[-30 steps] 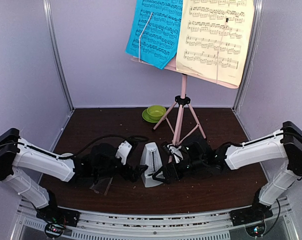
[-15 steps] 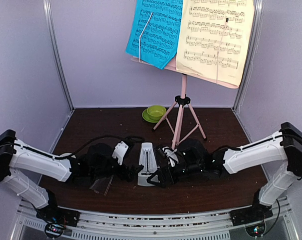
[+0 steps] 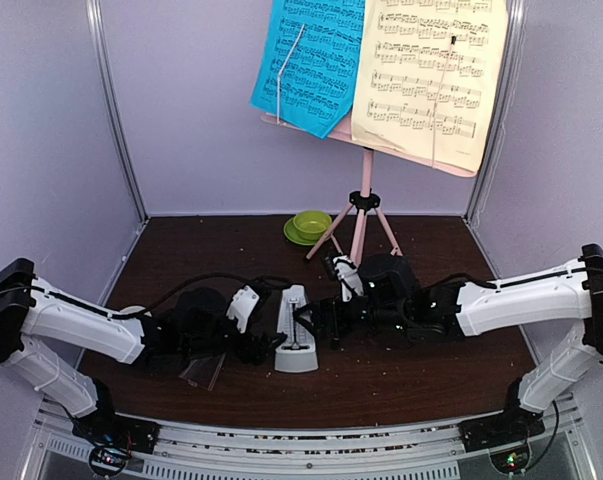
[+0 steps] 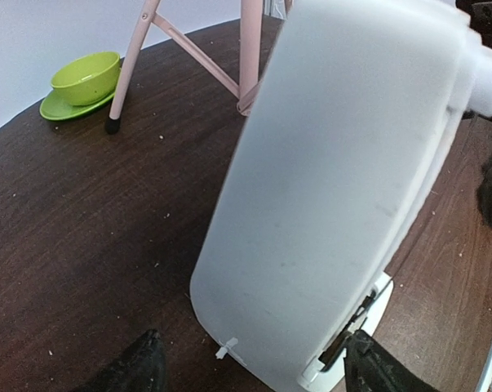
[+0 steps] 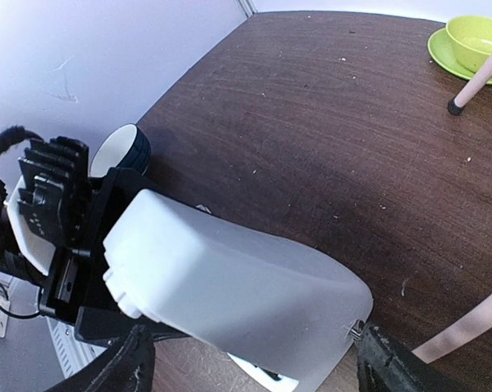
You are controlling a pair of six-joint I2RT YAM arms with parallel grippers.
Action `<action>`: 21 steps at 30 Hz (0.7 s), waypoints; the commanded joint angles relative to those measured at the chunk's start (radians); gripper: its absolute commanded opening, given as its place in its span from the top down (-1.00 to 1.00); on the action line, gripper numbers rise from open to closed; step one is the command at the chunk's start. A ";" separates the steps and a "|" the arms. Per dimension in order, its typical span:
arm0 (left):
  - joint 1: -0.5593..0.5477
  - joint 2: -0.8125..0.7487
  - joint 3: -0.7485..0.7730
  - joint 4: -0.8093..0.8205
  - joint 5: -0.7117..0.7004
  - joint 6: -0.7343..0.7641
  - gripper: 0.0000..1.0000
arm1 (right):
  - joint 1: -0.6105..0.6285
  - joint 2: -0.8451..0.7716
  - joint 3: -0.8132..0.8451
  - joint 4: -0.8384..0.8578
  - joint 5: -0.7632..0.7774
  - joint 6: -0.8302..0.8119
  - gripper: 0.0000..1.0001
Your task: Set up the instrument practice props
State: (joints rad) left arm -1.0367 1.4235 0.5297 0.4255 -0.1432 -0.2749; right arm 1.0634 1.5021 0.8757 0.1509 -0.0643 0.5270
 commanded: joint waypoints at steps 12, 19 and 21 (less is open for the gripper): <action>0.006 0.030 0.028 0.039 0.019 -0.019 -0.44 | 0.011 0.022 0.035 0.023 0.047 -0.004 -0.70; 0.006 0.056 0.041 0.044 0.021 -0.021 -0.41 | 0.011 0.052 0.084 -0.032 0.098 -0.013 -0.57; 0.006 0.059 0.043 0.045 0.025 -0.021 -0.40 | 0.010 0.044 0.070 -0.035 0.107 -0.018 -0.51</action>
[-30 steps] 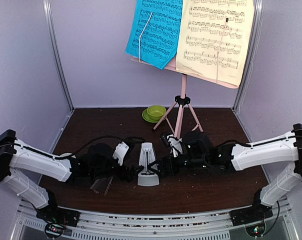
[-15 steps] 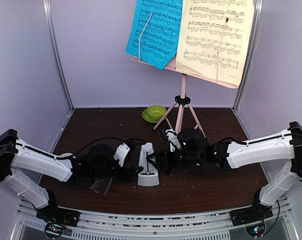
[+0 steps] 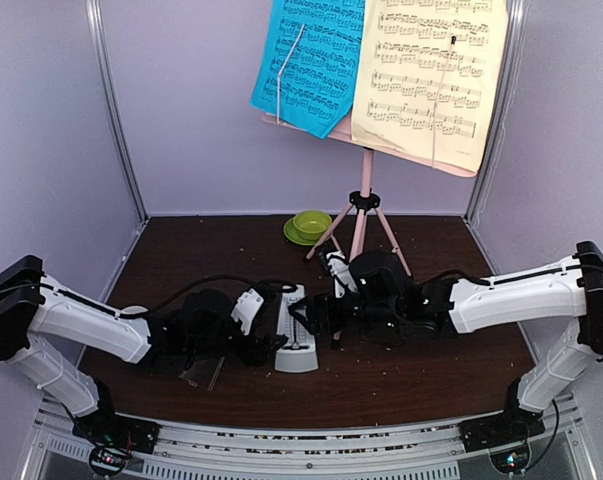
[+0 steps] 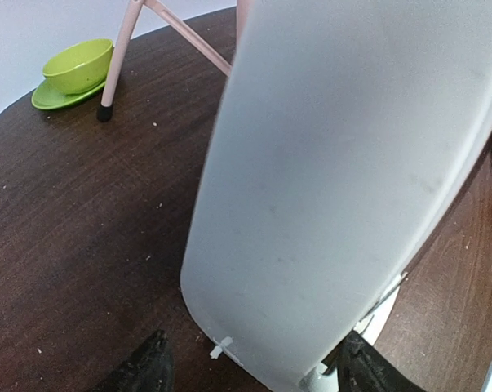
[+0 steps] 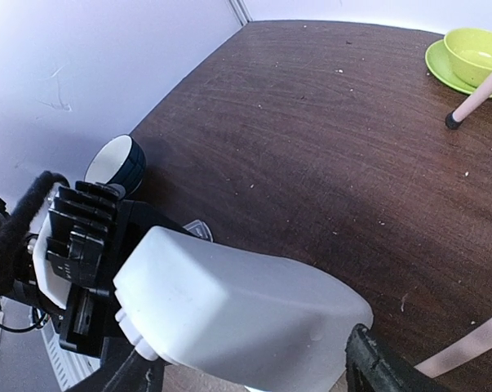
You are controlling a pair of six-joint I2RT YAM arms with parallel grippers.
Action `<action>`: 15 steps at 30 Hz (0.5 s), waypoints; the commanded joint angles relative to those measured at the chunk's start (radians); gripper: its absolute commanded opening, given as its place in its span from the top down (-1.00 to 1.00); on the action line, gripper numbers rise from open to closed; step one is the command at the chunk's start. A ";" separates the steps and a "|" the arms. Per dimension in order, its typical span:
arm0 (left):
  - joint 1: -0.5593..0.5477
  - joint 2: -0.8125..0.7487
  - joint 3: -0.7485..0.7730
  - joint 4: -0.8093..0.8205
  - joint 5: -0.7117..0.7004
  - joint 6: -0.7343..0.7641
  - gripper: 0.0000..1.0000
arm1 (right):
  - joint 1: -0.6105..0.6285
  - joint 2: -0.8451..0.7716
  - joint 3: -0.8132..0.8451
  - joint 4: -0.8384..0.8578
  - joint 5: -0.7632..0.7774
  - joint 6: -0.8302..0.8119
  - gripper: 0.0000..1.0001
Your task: Set up the instrument practice props
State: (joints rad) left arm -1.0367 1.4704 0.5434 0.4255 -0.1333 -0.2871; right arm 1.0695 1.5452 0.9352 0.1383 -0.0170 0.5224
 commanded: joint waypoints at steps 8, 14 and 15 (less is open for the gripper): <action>0.006 0.023 0.037 0.045 0.016 0.002 -0.37 | 0.004 -0.048 -0.074 0.005 0.057 -0.042 -0.21; 0.006 0.040 0.039 0.068 0.016 -0.007 -0.38 | 0.005 -0.055 -0.073 0.002 0.024 -0.051 -0.26; 0.006 0.039 0.039 0.070 0.014 -0.009 -0.38 | 0.007 -0.058 -0.070 0.000 0.020 -0.048 -0.31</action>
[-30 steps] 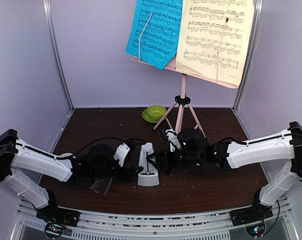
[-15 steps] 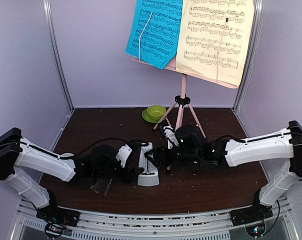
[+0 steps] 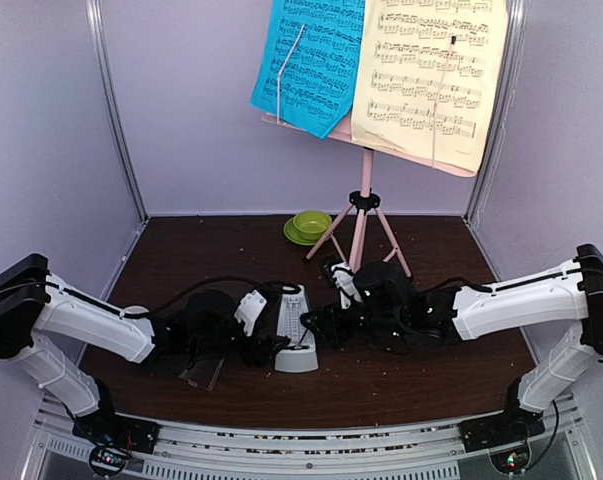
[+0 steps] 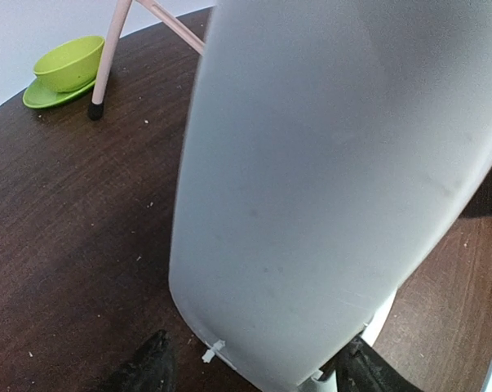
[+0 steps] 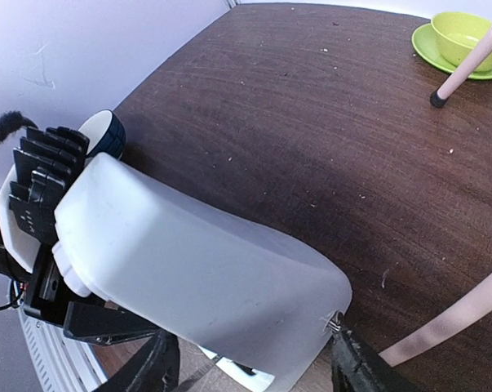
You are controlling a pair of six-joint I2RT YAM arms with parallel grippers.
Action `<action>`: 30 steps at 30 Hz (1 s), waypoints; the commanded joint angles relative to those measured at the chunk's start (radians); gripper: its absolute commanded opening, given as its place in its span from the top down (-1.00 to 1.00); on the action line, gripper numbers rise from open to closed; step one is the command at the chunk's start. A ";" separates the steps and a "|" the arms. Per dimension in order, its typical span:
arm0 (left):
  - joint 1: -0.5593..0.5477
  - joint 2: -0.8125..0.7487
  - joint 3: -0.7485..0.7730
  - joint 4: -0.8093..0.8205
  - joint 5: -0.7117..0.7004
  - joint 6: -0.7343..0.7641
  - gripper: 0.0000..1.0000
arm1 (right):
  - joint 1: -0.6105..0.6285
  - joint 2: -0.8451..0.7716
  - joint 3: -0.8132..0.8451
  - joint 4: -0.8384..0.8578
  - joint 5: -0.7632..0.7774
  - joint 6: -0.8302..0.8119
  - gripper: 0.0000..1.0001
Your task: Set up the instrument practice props
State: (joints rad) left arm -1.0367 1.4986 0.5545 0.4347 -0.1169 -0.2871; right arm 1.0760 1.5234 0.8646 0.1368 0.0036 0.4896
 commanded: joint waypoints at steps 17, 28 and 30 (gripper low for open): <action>0.014 -0.203 -0.077 -0.018 -0.184 -0.109 -0.71 | -0.025 -0.137 -0.082 -0.162 0.175 0.072 -0.49; 0.214 -0.404 -0.108 -0.350 -0.201 -0.271 -0.82 | -0.082 -0.278 -0.172 -0.295 0.187 0.111 -0.69; 0.265 -0.449 -0.105 -0.389 -0.184 -0.271 -0.83 | -0.083 -0.325 -0.132 -0.351 0.198 0.092 -0.78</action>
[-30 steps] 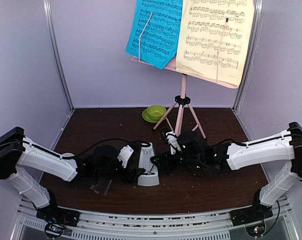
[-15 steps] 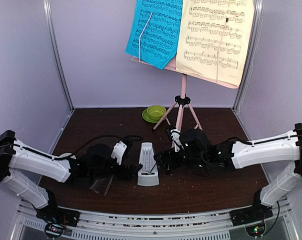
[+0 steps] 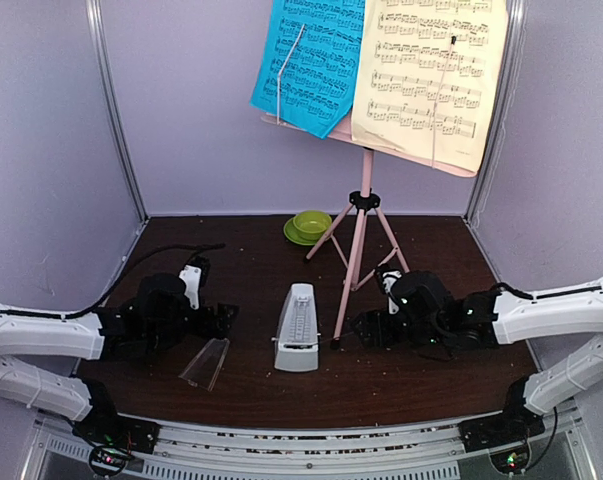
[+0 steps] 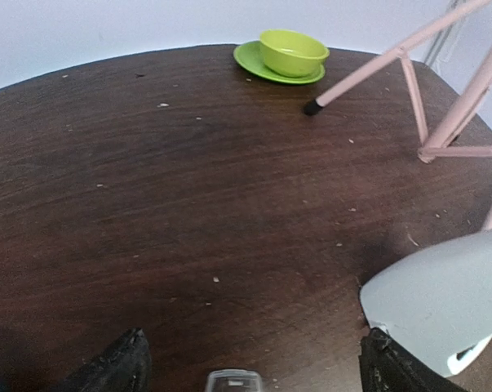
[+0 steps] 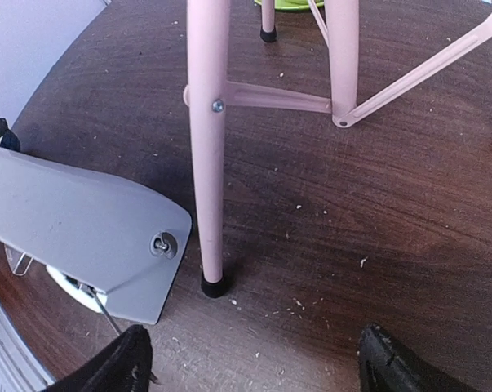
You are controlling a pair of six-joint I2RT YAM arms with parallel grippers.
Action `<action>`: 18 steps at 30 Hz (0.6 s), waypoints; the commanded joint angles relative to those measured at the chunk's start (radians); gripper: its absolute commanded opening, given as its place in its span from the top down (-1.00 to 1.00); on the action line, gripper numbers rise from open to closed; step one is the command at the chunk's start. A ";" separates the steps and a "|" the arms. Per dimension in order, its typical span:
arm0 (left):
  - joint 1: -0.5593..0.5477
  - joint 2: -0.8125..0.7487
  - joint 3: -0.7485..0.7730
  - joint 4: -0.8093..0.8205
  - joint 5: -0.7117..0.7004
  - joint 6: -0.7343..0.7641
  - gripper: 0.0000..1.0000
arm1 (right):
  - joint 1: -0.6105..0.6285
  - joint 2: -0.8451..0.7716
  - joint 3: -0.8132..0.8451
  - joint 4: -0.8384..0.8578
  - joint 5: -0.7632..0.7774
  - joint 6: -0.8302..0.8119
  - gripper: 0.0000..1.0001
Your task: Set up the instrument practice props
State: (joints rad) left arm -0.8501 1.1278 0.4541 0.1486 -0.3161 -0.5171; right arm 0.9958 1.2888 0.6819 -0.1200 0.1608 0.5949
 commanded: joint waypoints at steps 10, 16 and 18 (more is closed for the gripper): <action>0.322 -0.152 0.197 -0.364 0.137 0.045 -0.89 | -0.090 -0.210 0.331 -0.318 0.023 -0.101 -1.00; 0.385 -0.051 0.484 -0.576 0.182 0.108 -0.96 | -0.178 -0.282 0.366 -0.363 0.008 -0.128 -1.00; 0.388 -0.021 0.568 -0.627 0.192 0.120 -0.95 | -0.196 -0.316 0.355 -0.361 -0.005 -0.132 -1.00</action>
State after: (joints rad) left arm -0.4755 1.0630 0.8791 -0.3462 -0.1749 -0.4530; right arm 0.8330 1.0325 1.0306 -0.4259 0.1757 0.4923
